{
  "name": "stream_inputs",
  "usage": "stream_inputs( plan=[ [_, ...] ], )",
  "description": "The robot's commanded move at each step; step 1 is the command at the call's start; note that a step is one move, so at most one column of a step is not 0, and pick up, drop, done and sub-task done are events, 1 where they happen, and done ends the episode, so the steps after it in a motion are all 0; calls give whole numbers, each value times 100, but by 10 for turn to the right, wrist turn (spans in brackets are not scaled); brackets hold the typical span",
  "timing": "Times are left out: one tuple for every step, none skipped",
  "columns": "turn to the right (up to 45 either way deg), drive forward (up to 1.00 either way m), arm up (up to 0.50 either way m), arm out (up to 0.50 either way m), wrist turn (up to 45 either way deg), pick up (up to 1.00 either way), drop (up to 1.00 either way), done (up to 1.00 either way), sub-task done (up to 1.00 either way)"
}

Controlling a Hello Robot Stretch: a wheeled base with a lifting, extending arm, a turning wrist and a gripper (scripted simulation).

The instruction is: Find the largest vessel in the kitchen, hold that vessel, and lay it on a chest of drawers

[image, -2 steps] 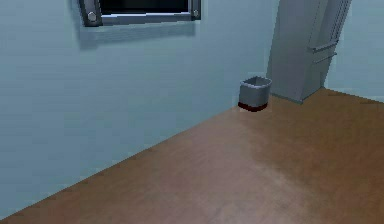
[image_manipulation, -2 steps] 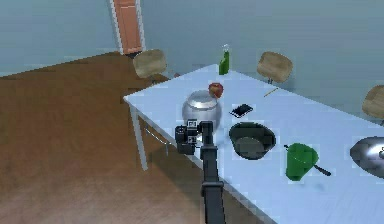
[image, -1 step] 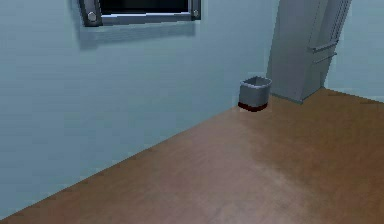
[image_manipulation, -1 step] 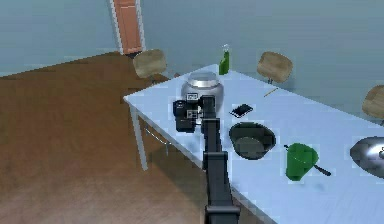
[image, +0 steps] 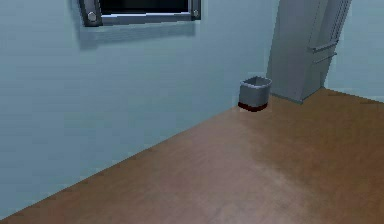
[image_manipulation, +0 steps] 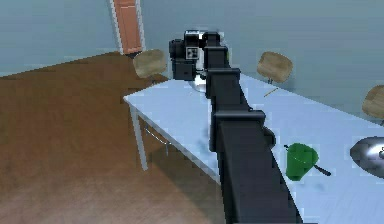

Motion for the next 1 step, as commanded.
stream_inputs(
  plan=[
    [0, 0, 0, 0, -450, 0, 0, 0, 0]
  ],
)
